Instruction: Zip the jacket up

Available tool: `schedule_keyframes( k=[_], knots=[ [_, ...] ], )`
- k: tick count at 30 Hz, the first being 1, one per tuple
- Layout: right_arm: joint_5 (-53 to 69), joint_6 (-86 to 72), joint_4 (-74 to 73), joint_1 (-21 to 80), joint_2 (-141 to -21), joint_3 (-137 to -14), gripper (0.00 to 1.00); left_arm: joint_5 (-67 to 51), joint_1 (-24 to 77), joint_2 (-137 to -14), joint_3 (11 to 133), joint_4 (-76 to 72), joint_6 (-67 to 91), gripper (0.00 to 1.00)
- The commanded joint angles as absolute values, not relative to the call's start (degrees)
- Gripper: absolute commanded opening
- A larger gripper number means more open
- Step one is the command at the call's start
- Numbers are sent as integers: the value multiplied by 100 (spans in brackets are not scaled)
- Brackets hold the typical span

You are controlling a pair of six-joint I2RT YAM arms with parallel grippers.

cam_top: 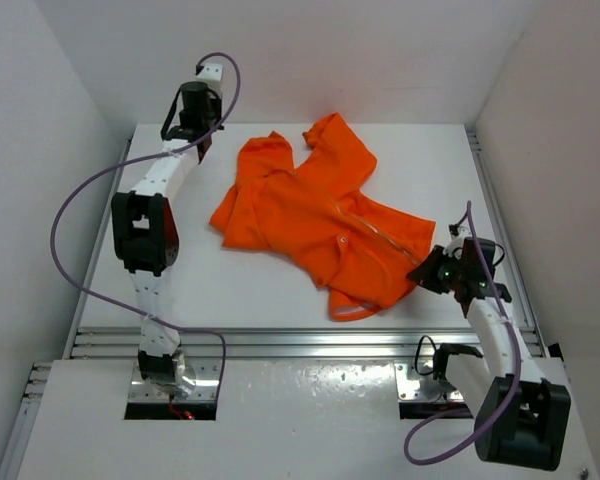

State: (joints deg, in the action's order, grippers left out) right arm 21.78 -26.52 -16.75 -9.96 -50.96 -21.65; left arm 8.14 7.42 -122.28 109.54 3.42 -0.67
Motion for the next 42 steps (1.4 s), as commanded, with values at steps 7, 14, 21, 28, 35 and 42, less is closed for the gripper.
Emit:
schedule_keyframes(
  k=[7,14,21,28,35,42],
  knots=[
    [3295,-2103,-1204,-774,-5827,-3724,83,-676,668,-11594,11268,843,201,99],
    [3480,-1547,-1169,-615,-6046,-4684,83,-949,1019,-10434,10338,1354,308,99],
    [3603,-1073,-932,-360,-7039,-5562,81,-2346,1371,-10239,9607,1687,483,85],
    [3734,-1678,-54,483,-9287,-7282,82,-2479,1582,-9985,9009,1477,483,91],
    [5221,-2751,659,931,-12678,-10079,87,-3163,915,-9792,8816,1371,967,94],
    [5282,-2250,-421,1107,-14421,-12102,88,-3059,738,-9396,8482,1371,967,94]
  ],
)
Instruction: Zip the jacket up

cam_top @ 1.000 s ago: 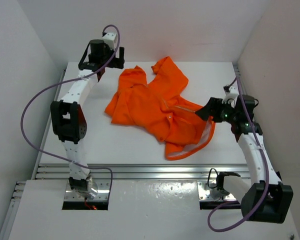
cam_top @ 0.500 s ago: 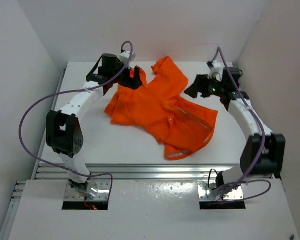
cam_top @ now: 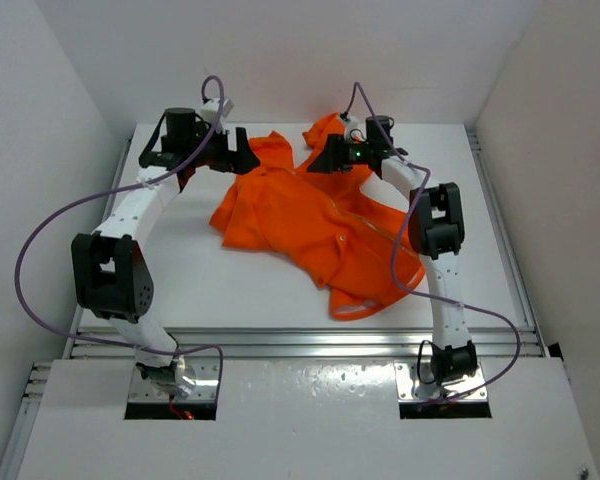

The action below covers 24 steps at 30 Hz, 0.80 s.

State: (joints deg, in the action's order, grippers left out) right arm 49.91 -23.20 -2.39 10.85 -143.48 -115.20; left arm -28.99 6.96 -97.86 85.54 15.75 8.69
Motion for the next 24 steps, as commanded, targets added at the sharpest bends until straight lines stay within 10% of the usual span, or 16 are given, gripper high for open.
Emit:
schedule_keyframes(
  k=[1,17,22,24],
  knots=[
    [5282,-2067,-552,1125,-14458,-12181,89,-2998,738,-9335,8481,1371,967,94],
    [6460,-1330,-1449,1599,-14194,-11161,83,-2875,738,-9439,8420,1371,967,94],
    [6030,-1152,-1258,1635,-14011,-10917,22,-2725,677,-9439,8420,1371,967,91],
    [5836,-907,-1161,1626,-13484,-10399,14,-2725,616,-9387,8420,1371,967,90]
  ],
)
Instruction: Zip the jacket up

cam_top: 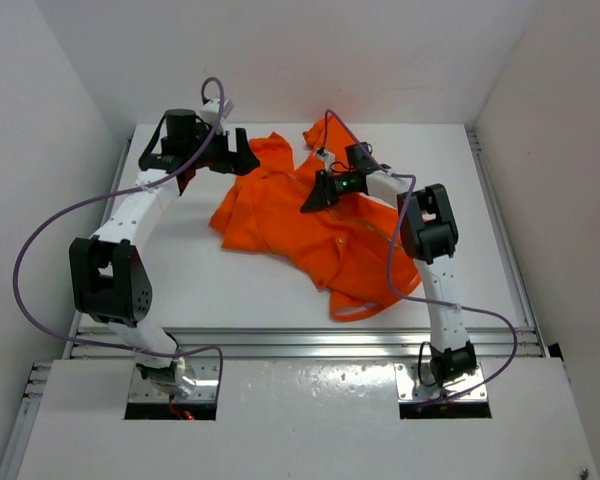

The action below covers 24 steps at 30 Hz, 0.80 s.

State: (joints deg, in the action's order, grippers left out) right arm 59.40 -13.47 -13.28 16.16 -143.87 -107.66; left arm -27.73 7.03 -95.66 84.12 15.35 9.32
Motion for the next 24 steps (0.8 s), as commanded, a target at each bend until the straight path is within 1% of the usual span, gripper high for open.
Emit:
schedule_keyframes(
  k=[1,2,3,4,5,6,7,8,9,10,11,12,13,14,15,16,17,18,19,22,24],
  knots=[
    [5784,-575,-1125,1661,-13291,-10206,12,-2672,615,-9387,8359,1371,967,90],
    [5670,-84,-1099,1713,-12871,-9543,11,-2741,554,-9387,8358,1371,967,90],
    [5538,278,-1151,1749,-12406,-9301,8,-2794,475,-9387,8358,1371,967,90],
    [5424,1012,-1230,1801,-12184,-9099,6,-2873,475,-9387,8358,1371,967,90],
    [5327,1933,-1335,1889,-11721,-8740,5,-3109,396,-9387,8419,1371,967,90],
    [5222,2403,-1884,2011,-11307,-8319,5,-3251,317,-9448,8420,1371,967,90],
    [5108,3783,-2098,2134,-10903,-7949,3,-3400,316,-9448,8420,1371,915,90],
    [5019,4275,-2275,2188,-10716,-7728,3,-3819,255,-9518,8420,1371,862,89],
    [4949,4750,-2711,2284,-10105,-7517,3,-4076,194,-9588,8420,1458,792,87],
    [4635,5964,-2759,2511,-9907,-6679,2,-4339,193,-9589,8490,1529,556,87],
    [4467,6264,-2542,2609,-9549,-6358,2,-4812,193,-9667,8490,1669,458,86],
    [4030,7076,-2444,2750,-9188,-5798,2,-4999,193,-9668,8490,1783,353,86],
    [3886,7249,-2139,2908,-9045,-5209,1,-5323,193,-9807,8551,1880,117,84],
    [3772,7364,-1683,2970,-8896,-4942,1,-5457,254,-9861,8552,2011,-68,82],
    [3449,7696,-1557,3032,-8599,-4531,1,-5536,385,-9931,8752,2509,-297,82],
    [3341,7743,-1425,3180,-8535,-4213,0,-5537,474,-9993,8850,2775,-551,80],
    [3061,7761,-919,3225,-8465,-4088,0,-5615,570,-10054,8929,3030,-1067,76],
    [2954,7769,-836,3304,-8429,-3939,0,-5616,754,-10133,9051,3546,-1325,75],
    [2797,7770,-800,3313,-8420,-3929,0,-5616,834,-10134,9053,3768,-1797,75],
    [2559,7752,-879,3419,-8490,-4069,0,-5449,1133,-10020,9123,4558,-2485,72],
    [2549,7804,-940,3410,-8525,-4131,0,-5274,1187,-9740,8974,4806,-3065,72]
  ],
)
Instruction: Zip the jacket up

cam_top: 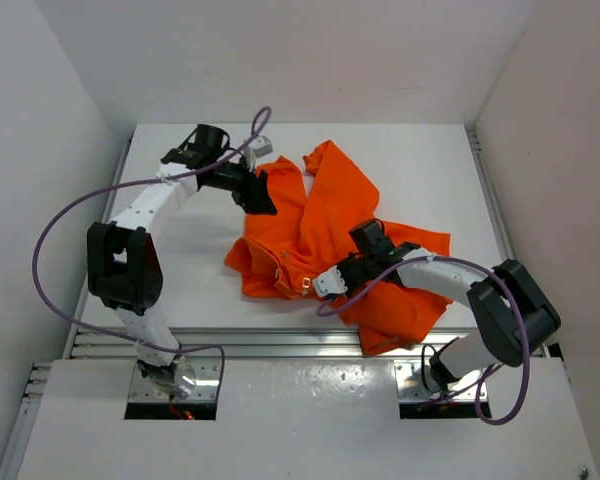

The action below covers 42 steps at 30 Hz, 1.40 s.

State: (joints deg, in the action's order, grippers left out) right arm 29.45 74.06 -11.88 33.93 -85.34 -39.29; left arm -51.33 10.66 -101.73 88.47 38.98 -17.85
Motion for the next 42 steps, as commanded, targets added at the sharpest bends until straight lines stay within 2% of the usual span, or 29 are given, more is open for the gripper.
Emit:
schedule_keyframes(
  k=[1,5,9,11,14,19,24,27,30,35,42],
  knots=[
    [2479,7796,-906,3428,-8578,-4183,0,-5273,1274,-9643,8834,5043,-3233,72],
    [2408,7665,-958,3498,-8639,-4289,0,-5203,1485,-9099,8360,5546,-4243,73],
    [2250,7497,-282,3665,-8613,-4017,0,-5203,1705,-8824,7919,5484,-4245,73],
    [2119,7410,156,3743,-8631,-3877,0,-5369,1810,-8824,7919,5484,-4176,69],
    [2048,7400,604,3771,-8587,-3710,0,-5598,2003,-9043,8189,5484,-4113,62],
    [2153,7479,1352,3771,-8464,-3280,0,-5538,2249,-9667,8884,5790,-4541,61],
    [2154,7602,3098,3788,-8463,-2717,0,-5537,2443,-10668,9851,7081,-5465,57],
    [1995,7681,4415,3806,-8673,-2391,0,-5599,2548,-10889,10037,7381,-5739,53],
    [1837,7743,5095,3823,-8902,-2338,0,-5520,2601,-10960,10107,7436,-5854,47],
    [1767,7752,5484,3806,-9053,-2443,0,-5467,2654,-10960,9994,7436,-5959,36],
    [1959,7664,5739,3850,-8913,-2242,0,-5651,2576,-11082,9879,7331,-5731,35]
  ],
)
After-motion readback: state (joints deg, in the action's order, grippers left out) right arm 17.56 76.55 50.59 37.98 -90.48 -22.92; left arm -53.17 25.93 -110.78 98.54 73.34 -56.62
